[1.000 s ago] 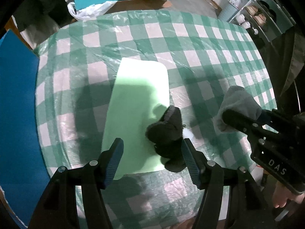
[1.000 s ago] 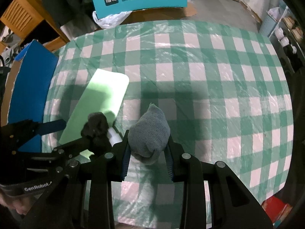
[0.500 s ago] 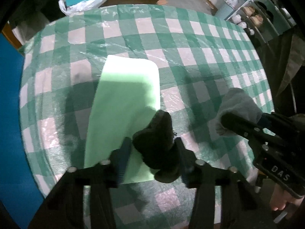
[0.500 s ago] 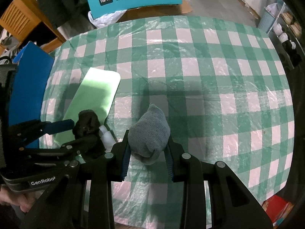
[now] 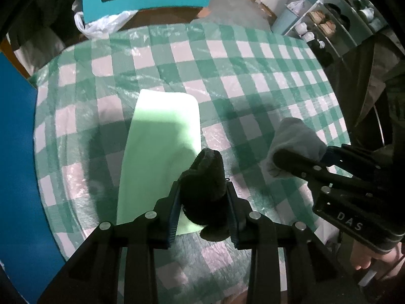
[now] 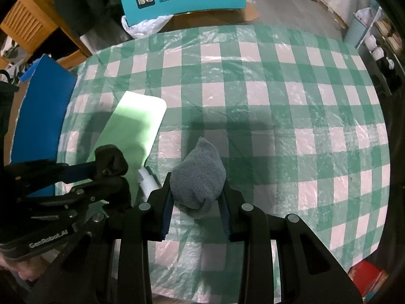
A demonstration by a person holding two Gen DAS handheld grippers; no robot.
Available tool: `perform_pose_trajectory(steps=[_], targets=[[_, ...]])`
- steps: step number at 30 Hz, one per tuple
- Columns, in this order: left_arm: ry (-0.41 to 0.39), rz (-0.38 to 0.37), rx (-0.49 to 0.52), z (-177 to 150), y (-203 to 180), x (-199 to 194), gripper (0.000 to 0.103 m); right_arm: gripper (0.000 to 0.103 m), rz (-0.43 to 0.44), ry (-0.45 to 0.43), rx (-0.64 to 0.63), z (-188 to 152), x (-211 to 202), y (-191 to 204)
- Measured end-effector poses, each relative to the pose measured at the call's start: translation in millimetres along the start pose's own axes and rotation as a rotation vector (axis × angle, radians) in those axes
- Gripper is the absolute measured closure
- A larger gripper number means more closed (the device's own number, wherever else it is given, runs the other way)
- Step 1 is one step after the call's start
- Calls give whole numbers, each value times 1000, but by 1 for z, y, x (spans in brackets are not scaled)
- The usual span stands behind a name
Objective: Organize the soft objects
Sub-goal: 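Lift the black and grey socks and carry them over the box with both grippers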
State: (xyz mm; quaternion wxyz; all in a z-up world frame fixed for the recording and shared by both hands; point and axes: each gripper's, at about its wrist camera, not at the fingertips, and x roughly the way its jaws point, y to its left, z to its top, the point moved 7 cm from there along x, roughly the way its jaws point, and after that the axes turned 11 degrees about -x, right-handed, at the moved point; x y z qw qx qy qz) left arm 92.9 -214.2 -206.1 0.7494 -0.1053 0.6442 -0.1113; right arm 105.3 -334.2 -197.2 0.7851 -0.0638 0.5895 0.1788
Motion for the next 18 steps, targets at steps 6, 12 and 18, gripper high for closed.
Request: perform_pose_trajectory(steps=[6,12,18], targets=[[-50,17,22,3,1,-19,70,73,-13,-16,-32,2,-11,11],[-96,24,37,4,2,-39,70,73,-16,-41,-59,5,-24,23],[-131,41,52,2,8,-58,70,73,-10,-75,-93,9,-41,40]])
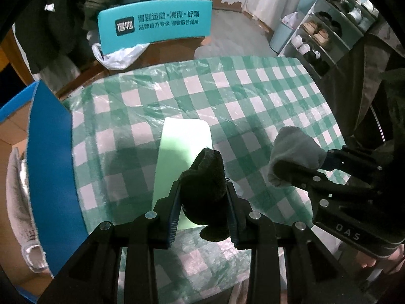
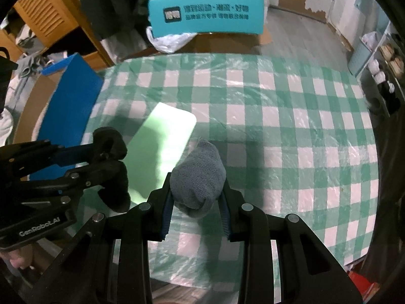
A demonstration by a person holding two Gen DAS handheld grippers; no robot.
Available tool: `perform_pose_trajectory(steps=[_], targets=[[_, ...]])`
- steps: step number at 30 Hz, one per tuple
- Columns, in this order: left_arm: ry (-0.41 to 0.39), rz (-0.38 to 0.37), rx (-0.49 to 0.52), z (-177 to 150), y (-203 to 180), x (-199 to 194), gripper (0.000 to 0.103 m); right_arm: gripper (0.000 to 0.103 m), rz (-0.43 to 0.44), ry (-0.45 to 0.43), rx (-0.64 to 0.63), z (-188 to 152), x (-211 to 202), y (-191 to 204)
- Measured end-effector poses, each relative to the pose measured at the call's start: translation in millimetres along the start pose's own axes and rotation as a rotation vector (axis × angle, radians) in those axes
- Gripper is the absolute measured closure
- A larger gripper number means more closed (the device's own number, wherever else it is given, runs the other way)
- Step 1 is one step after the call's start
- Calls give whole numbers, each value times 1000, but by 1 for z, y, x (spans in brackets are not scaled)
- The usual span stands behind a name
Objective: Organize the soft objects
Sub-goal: 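Lift the black and grey socks and carry them over the box with both grippers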
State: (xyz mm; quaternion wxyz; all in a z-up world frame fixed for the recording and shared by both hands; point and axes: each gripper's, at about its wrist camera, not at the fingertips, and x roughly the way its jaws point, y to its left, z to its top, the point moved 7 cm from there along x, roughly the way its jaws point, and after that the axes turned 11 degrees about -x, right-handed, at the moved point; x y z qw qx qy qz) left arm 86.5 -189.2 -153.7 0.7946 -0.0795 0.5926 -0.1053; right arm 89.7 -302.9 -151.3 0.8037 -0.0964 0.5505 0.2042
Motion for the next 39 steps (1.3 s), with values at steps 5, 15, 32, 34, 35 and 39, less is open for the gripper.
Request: perform_pose_trajectory(steps=[5,15,32,34,35,39], targets=[[-38,11,8,1,4,-17,70,73,-1,-23,-30,7,-12,14],[-108,26,-5,0,24,-51,70,73,16,-67,-89,23,-30,44],[-210,58,-53,-2,65,-100,70,73,66,-111,-170,48,-44,99],[-219,63,-60,-3,72,-105,70,73,72,-115,-176,51,-45,104],[-220,63,-64,-4,75,-106,70,73,76,-116,-180,53,-45,107],[-235,66,-86,-6,91,-115,70,73,85,-119,-198,60,-44,119]])
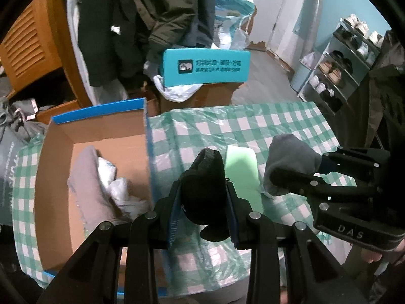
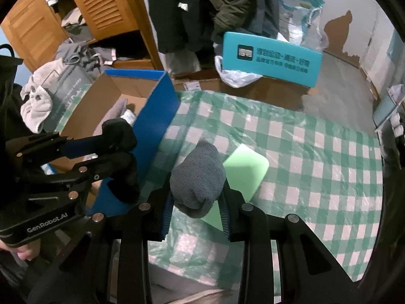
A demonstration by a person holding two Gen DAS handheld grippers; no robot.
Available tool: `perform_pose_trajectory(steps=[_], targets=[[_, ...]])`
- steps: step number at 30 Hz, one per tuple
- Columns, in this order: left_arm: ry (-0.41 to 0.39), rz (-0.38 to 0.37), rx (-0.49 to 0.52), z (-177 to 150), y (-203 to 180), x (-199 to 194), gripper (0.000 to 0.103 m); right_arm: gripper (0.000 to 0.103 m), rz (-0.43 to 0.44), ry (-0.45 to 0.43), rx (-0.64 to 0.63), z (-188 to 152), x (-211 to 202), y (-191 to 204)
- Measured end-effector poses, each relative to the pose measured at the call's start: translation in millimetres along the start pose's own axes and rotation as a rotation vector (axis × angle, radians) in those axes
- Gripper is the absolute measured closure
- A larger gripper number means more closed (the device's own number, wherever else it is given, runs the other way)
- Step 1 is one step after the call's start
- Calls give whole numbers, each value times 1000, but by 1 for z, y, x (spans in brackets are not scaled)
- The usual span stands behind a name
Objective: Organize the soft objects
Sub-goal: 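Lift the black and grey socks and carry them over the box with both grippers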
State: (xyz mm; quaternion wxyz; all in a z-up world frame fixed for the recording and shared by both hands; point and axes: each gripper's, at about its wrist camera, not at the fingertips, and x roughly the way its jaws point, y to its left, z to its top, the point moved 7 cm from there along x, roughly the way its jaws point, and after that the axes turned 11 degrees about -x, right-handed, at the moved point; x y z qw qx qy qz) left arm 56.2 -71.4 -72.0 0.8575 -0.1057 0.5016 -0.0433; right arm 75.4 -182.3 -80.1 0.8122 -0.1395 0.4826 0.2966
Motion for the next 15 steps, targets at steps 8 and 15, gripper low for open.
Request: perform_pose_trajectory(steps=[8,15], targets=[[-23,12,-53,2,34,-11,70,73,24,-11,-36,24,6,26],[-33,34,-101,0,67,-17,70,73,44,-19,-69,42,12,51]])
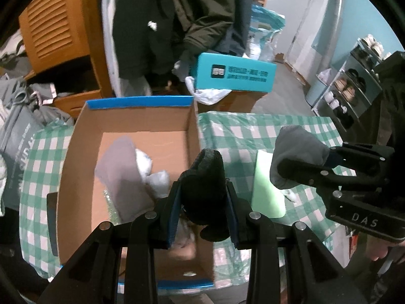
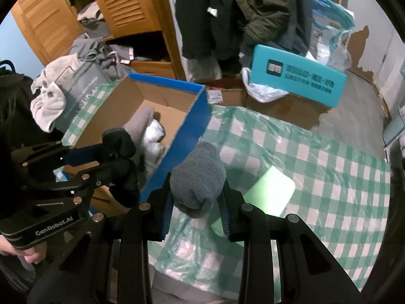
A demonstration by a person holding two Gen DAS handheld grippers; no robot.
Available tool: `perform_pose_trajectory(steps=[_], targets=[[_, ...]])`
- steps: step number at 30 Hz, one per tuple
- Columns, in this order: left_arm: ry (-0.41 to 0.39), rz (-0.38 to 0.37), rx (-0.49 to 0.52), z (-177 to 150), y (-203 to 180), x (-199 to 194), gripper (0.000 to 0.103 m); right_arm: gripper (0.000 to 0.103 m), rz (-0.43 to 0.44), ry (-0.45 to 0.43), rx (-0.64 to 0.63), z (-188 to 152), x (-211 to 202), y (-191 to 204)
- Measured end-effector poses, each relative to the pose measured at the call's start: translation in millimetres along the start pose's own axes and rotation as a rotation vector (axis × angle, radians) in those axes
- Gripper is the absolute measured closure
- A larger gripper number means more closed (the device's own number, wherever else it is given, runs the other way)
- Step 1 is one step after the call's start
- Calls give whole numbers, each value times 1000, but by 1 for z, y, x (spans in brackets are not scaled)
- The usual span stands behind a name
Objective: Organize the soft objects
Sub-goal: 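Lift the black and grey socks and carry them over the box with both grippers, then lower both socks into the box and open both grippers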
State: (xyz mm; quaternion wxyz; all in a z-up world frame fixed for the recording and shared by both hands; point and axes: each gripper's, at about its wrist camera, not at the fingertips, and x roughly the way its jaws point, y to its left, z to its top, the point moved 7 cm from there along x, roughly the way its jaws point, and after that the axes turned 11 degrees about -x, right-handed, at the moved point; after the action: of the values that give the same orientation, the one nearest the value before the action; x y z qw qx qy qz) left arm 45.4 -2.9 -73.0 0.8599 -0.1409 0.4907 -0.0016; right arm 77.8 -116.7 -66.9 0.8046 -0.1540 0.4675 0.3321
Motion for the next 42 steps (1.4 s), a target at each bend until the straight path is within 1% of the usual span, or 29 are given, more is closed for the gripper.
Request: perform_pose_trajectory(steps=[12,20,25,29,35,40,42], targets=[[2,32,-92,1,53,-1,70,73,48,18,-56,31,25,43],[14,55,-147,1,82,5,70,73,73,51,-85,40,46,64],[15,75,-161,2,92,8,69,73,89,69,-93,41,59,72],[38,79,-179,-1,97,13,69,73,101,85,-105,41,70,76],[37,89,-174,-1,97,14,69,72,128,103,-81,40,81,74],[41,93,-186,-1,99,15,68,66,146,95,-63,40,81,73],[40,97,-188,-1,100,16,66,64,141,87,-63,42,80,72]])
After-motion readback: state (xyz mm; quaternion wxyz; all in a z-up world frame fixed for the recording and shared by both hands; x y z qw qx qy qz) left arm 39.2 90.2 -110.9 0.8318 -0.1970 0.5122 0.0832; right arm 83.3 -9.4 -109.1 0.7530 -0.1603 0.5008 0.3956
